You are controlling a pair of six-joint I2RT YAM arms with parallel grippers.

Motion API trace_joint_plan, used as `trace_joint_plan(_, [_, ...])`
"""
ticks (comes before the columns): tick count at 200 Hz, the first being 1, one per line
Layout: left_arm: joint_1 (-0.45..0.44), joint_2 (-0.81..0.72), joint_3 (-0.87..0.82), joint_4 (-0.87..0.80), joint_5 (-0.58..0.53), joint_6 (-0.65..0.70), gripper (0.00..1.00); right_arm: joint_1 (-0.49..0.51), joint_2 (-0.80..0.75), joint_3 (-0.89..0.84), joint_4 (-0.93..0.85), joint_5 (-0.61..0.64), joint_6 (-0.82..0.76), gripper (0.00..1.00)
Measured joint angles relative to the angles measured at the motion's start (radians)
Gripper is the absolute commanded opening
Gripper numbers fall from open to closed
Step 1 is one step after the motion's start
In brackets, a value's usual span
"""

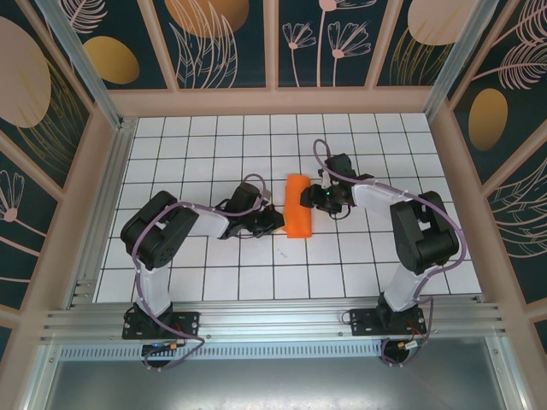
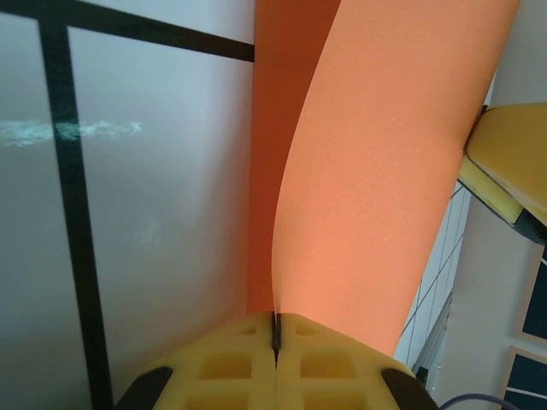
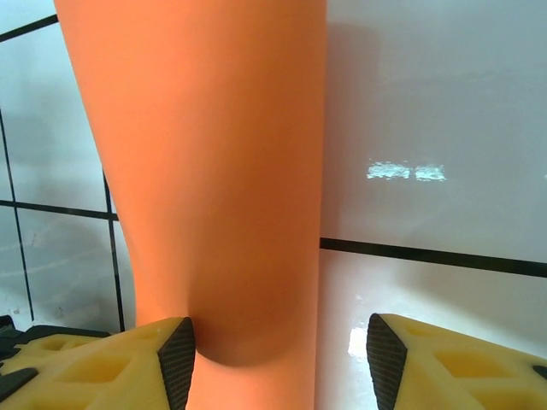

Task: Fold a paper plane with a square sheet of paper (pick it up from the middle)
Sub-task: Hold the square sheet of paper at the center of the table.

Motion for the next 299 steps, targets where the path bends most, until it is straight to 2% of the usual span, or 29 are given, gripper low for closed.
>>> trace_joint_plan(25, [0.000, 0.000, 0.007, 0.000, 0.007, 0.000, 0.00, 0.000, 0.011, 0.005, 0.000, -0.037, -0.023, 0.61])
trace_joint_plan(60, [0.000, 0.000, 0.016, 0.000, 0.010, 0.000, 0.02, 0.000, 0.036, 0.020, -0.002, -0.036, -0.047, 0.49])
trace_joint_plan(72, [0.000, 0.000, 0.016, -0.001, 0.010, 0.000, 0.07, 0.000, 0.043, 0.024, -0.009, -0.032, -0.049, 0.47])
trace_joint_plan(100, [0.000, 0.000, 0.019, -0.021, 0.001, 0.006, 0.31, 0.000, 0.052, 0.024, -0.024, -0.021, -0.067, 0.46])
trace_joint_plan(128, [0.002, -0.048, 0.024, -0.075, -0.054, 0.016, 0.40, 0.000, 0.071, 0.029, -0.041, -0.005, -0.098, 0.46])
trace_joint_plan(168, [0.025, -0.164, 0.023, -0.108, -0.169, 0.017, 0.43, 0.007, 0.089, 0.046, -0.068, 0.018, -0.142, 0.46])
trace_joint_plan(206, [0.033, -0.180, 0.010, -0.115, -0.242, 0.011, 0.44, 0.025, 0.099, 0.069, -0.097, 0.053, -0.167, 0.48])
trace_joint_plan(299, [0.034, -0.180, -0.005, -0.162, -0.302, 0.010, 0.48, 0.063, 0.121, 0.114, -0.153, 0.133, -0.183, 0.52])
